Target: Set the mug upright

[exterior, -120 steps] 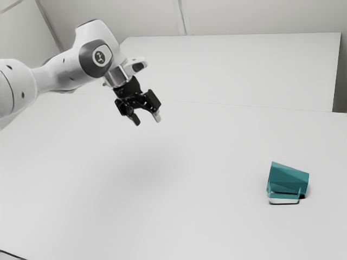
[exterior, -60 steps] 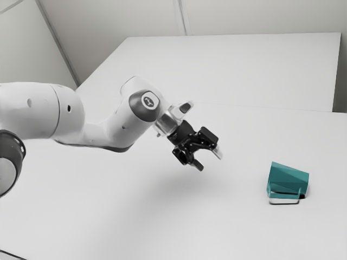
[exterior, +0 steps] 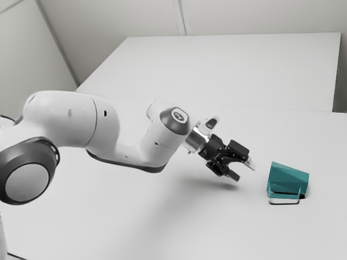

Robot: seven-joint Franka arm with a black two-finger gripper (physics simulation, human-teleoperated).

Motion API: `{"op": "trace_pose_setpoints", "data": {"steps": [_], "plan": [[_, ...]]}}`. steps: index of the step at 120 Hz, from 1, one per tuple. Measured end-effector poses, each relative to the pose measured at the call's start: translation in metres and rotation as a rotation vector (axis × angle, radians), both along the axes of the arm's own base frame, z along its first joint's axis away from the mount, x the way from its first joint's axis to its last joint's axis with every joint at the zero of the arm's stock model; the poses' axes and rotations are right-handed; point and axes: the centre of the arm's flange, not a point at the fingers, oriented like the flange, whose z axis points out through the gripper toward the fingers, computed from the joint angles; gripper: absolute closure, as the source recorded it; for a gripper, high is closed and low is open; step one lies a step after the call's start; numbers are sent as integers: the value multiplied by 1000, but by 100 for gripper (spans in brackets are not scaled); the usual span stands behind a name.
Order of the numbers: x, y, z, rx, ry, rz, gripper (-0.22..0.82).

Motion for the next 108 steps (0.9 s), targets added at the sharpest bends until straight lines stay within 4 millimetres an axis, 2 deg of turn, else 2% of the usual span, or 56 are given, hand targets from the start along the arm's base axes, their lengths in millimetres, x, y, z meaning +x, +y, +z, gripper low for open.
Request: {"op": "trace_pose_setpoints", "data": {"steps": [33,63,81,108], "plan": [[6,-40,6,-75,-80,-42,0],[1,-64,-8,-116,-89,-60,0],[5,-72,-9,-130,-110,-67,0],[9,-74,-11,-125,-144,-65,0]]}}
